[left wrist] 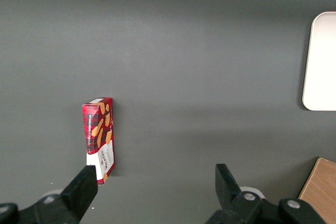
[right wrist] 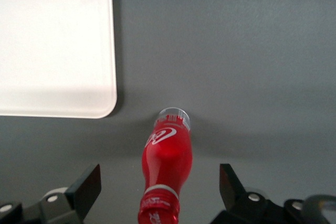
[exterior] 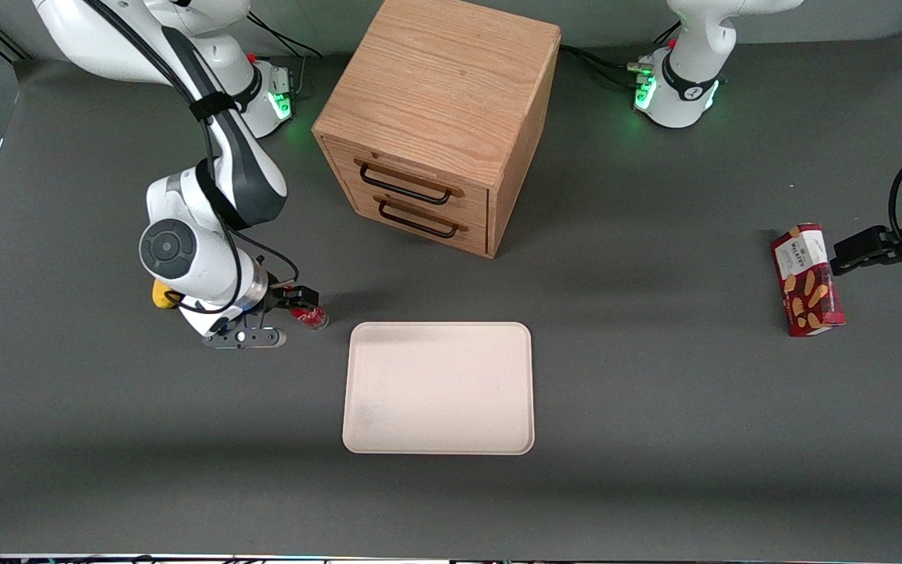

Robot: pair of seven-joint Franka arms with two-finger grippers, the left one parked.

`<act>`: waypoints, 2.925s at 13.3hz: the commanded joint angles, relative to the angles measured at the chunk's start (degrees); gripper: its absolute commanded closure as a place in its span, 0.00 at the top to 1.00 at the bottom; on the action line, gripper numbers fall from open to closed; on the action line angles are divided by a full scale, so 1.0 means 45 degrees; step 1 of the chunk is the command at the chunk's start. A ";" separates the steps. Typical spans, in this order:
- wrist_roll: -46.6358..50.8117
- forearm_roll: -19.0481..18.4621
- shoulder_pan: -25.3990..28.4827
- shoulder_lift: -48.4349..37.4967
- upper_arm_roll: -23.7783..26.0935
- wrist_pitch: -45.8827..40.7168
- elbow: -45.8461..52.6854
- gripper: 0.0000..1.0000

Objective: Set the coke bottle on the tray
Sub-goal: 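Close the right gripper around the red bottle's body, then lift the held bottle and carry it toward the white tray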

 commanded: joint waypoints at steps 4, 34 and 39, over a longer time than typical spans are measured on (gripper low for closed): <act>0.0295 -0.0218 0.0058 -0.0624 0.0040 0.0523 -0.0974 0.97; -0.1170 -0.1390 -0.0157 0.2536 0.0313 -0.7952 1.1050 0.00; -0.1268 -0.1390 -0.0157 0.4528 0.0605 -0.7642 1.3455 0.00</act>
